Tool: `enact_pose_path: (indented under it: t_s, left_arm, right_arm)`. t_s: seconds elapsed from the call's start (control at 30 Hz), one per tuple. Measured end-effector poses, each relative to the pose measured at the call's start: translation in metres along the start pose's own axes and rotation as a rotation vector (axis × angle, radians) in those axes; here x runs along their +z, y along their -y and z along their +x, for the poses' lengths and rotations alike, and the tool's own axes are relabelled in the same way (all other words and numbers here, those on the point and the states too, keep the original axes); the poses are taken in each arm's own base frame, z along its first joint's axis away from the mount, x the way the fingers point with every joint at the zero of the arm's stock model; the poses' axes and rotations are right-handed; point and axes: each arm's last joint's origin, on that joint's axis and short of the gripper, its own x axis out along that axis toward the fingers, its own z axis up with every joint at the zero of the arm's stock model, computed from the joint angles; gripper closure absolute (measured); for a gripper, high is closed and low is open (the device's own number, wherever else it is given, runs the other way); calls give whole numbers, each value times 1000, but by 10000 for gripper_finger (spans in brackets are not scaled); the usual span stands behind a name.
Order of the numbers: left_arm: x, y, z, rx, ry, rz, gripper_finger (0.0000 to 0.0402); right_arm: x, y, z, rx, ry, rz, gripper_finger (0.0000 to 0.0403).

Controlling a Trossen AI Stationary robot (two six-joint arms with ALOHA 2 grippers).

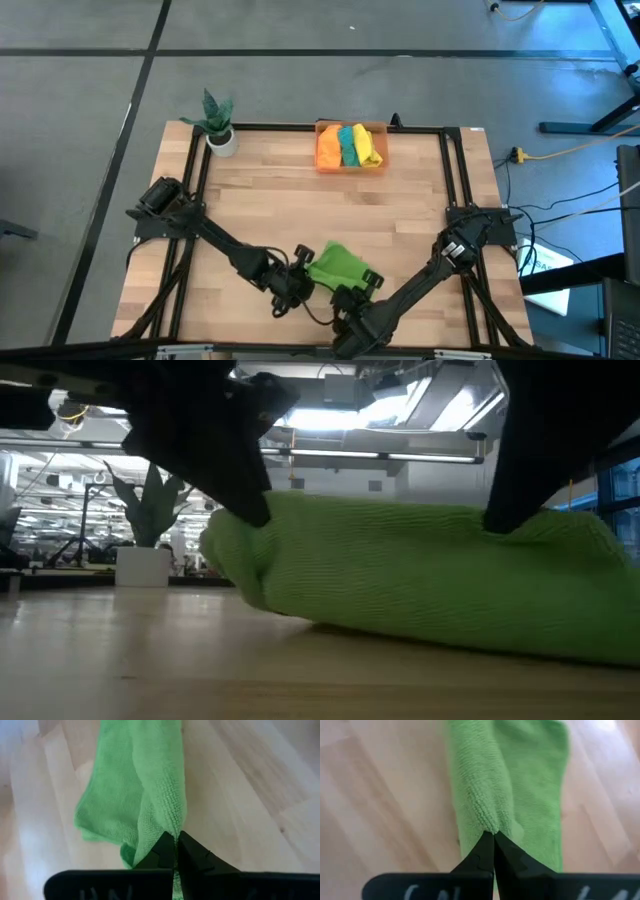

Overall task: Roll microfiber towels into tight, uniform cylinder then place into a basket
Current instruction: Roll the green microfiber towel

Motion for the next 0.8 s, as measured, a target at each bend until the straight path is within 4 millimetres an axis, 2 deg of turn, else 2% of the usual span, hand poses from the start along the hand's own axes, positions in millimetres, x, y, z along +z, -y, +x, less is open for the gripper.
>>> enact_pose_path:
  t_s: [0.27,0.5,0.6,0.8]
  left_arm:
    - [6,-4,25,39,77,73,402]
    - [10,-15,29,110,105,97,401]
    - [13,-17,29,130,133,134,401]
    - [16,-30,33,154,169,97,401]
  right_arm:
    - [-9,4,5,-57,-53,75,402]
    - [-16,11,13,-131,-87,121,402]
    - [-18,14,13,-170,-91,149,402]
    - [-19,19,11,-225,-95,204,402]
